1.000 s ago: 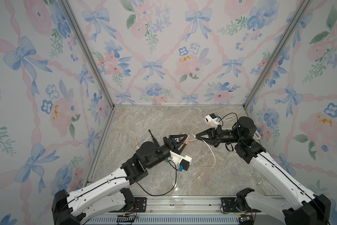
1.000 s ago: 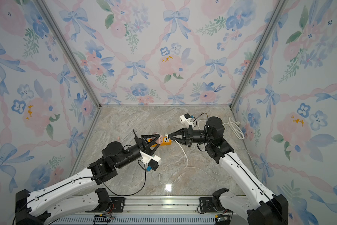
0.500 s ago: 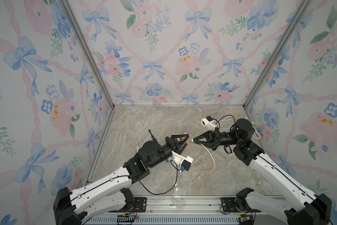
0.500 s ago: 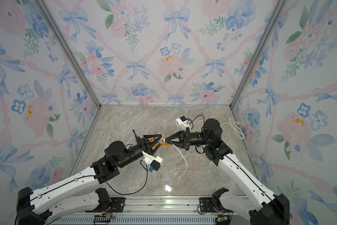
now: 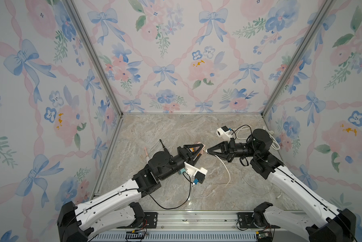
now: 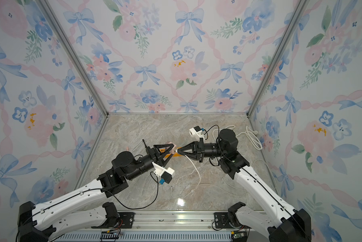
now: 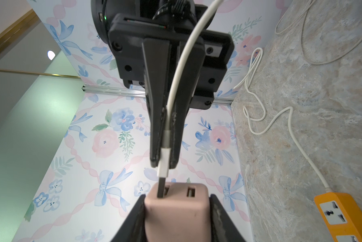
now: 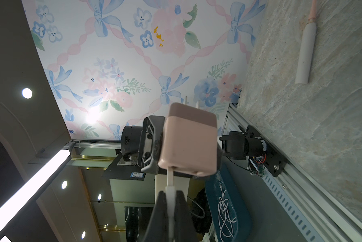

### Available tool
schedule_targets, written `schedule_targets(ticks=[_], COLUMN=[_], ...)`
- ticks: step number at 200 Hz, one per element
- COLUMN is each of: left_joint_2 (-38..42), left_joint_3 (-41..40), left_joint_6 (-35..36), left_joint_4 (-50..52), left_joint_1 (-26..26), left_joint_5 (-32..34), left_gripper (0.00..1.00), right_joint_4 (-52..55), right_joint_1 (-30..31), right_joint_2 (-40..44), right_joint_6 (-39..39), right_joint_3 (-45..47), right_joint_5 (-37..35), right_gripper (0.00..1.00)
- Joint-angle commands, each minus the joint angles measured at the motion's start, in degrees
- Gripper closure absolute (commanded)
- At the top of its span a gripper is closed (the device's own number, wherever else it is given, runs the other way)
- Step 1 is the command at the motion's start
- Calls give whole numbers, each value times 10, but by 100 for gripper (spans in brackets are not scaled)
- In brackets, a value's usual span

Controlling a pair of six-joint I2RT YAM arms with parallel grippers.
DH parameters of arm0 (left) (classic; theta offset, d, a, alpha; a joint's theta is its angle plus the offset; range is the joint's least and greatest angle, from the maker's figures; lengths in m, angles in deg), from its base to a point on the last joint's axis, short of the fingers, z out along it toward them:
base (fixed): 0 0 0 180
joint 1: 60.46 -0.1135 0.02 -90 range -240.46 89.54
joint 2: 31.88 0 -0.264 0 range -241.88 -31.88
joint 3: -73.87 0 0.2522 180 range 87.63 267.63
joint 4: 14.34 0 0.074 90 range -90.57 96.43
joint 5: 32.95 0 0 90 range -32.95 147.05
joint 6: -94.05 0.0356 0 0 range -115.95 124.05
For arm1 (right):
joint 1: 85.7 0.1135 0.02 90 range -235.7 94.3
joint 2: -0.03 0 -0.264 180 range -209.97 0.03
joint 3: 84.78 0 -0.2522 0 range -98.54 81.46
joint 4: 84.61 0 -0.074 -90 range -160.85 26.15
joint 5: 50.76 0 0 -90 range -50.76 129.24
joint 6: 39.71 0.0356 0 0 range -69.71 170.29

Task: Charge the electric toothbrush
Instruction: Insert the charging cable into the plug.

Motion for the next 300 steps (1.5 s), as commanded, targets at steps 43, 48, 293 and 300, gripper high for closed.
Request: schedule_targets(ticks=[43, 48, 293, 300], left_joint_2=[6, 5, 0, -1], left_joint_3=[10, 10, 17, 18], left_joint_6=[-19, -19, 51, 48], left_joint_4=[-21, -20, -21, -20], left_joint_1=[5, 5, 43, 43], left_joint_5=[-36, -38, -59, -61], left_gripper=[100, 100, 100, 100], right_joint_4=[-18, -19, -172, -158], right_joint_1=[7, 7, 2, 1], right_joint_2=[7, 6, 0, 3], right_joint_6=[4, 5, 207, 196], right_joint_3=[-2, -4, 64, 68], right_joint_5=[-27, -27, -57, -56], right_gripper=[100, 100, 100, 100])
